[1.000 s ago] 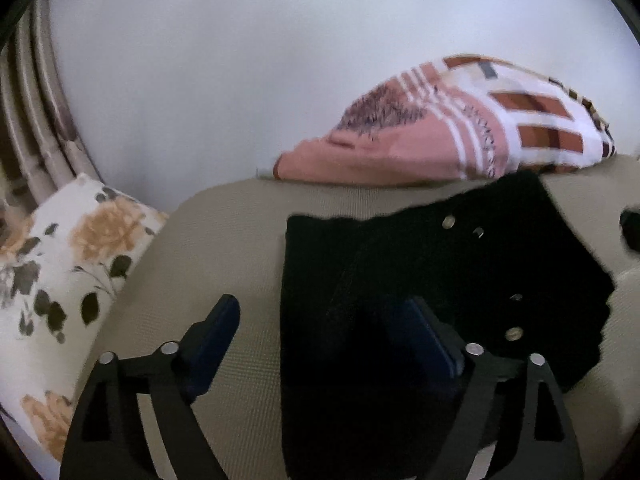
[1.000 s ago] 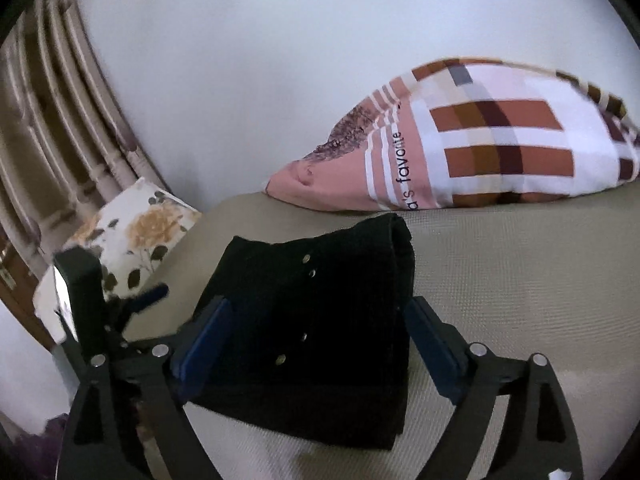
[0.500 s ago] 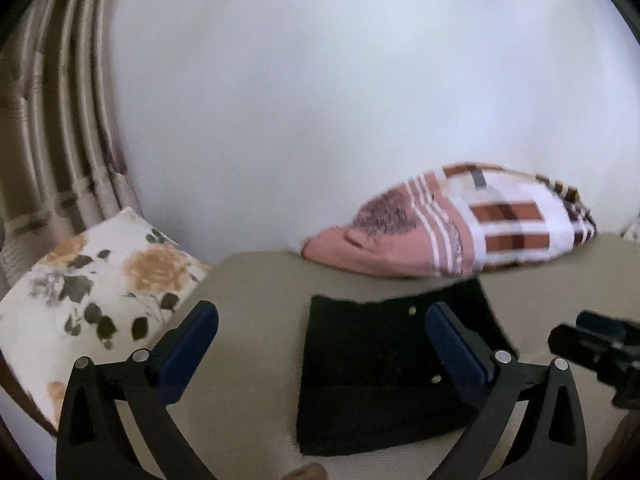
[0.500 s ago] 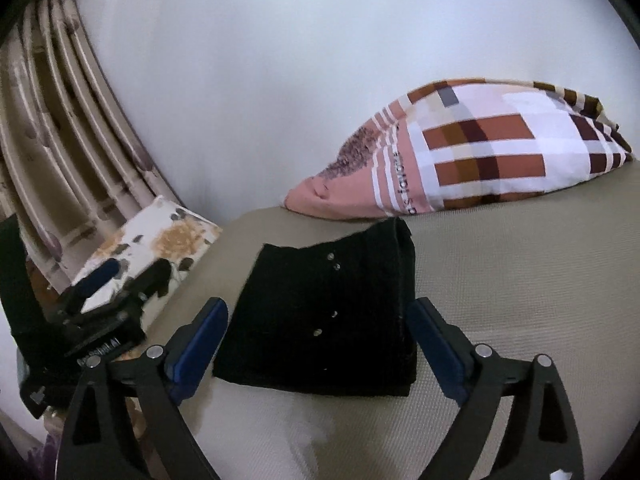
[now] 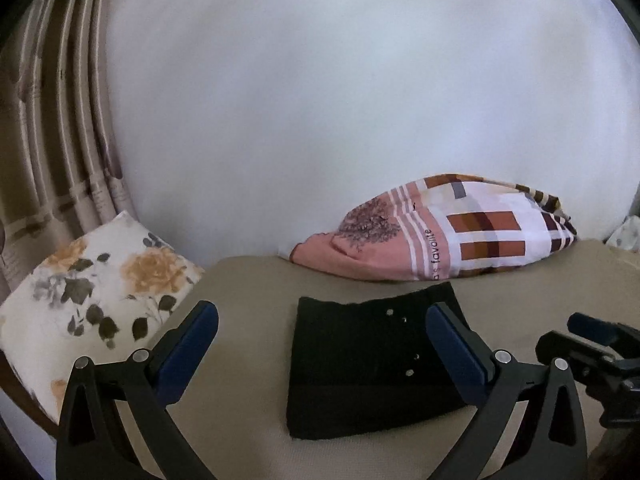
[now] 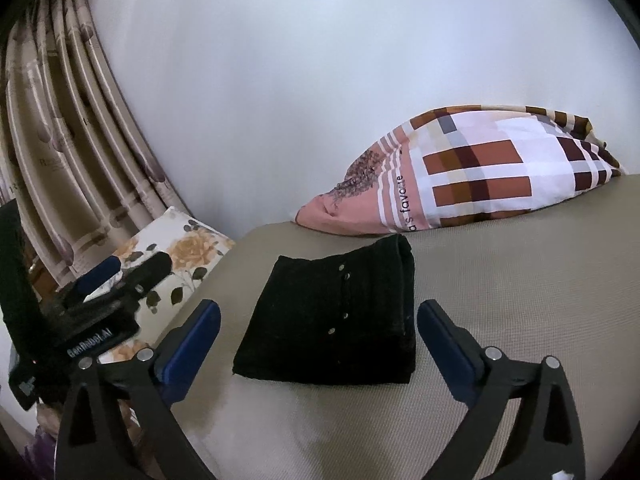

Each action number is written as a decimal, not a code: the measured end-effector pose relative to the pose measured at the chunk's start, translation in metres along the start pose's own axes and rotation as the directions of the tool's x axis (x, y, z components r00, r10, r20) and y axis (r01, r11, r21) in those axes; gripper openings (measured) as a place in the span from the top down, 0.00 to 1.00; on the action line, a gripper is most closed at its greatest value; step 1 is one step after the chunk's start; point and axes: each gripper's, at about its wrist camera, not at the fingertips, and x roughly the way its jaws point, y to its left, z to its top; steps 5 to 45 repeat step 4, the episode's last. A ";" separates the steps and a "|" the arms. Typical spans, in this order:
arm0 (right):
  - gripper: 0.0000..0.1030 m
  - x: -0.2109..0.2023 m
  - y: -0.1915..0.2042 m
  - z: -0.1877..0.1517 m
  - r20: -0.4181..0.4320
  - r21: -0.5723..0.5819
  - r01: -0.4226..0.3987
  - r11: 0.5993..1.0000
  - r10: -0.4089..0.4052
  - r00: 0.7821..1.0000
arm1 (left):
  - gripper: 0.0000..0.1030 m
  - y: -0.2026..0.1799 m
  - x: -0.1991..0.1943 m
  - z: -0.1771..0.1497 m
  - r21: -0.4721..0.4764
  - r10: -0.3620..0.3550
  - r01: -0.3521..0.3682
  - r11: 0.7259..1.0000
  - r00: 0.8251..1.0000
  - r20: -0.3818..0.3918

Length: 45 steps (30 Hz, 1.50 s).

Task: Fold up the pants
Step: 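Lower the folded pants onto the ottoman and open both grippers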

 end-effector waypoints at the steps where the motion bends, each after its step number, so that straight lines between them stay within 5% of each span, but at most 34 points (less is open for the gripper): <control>1: 0.04 0.000 0.001 -0.001 -0.003 0.001 0.001 1.000 -0.001 1.000 | 0.00 0.001 -0.001 -0.001 -0.011 -0.007 0.007 1.000 1.000 -0.005; 45: 0.03 -0.002 0.008 -0.003 -0.011 -0.008 0.007 1.000 -0.007 1.000 | 0.00 0.005 -0.003 -0.004 -0.027 -0.024 0.024 0.999 0.999 -0.028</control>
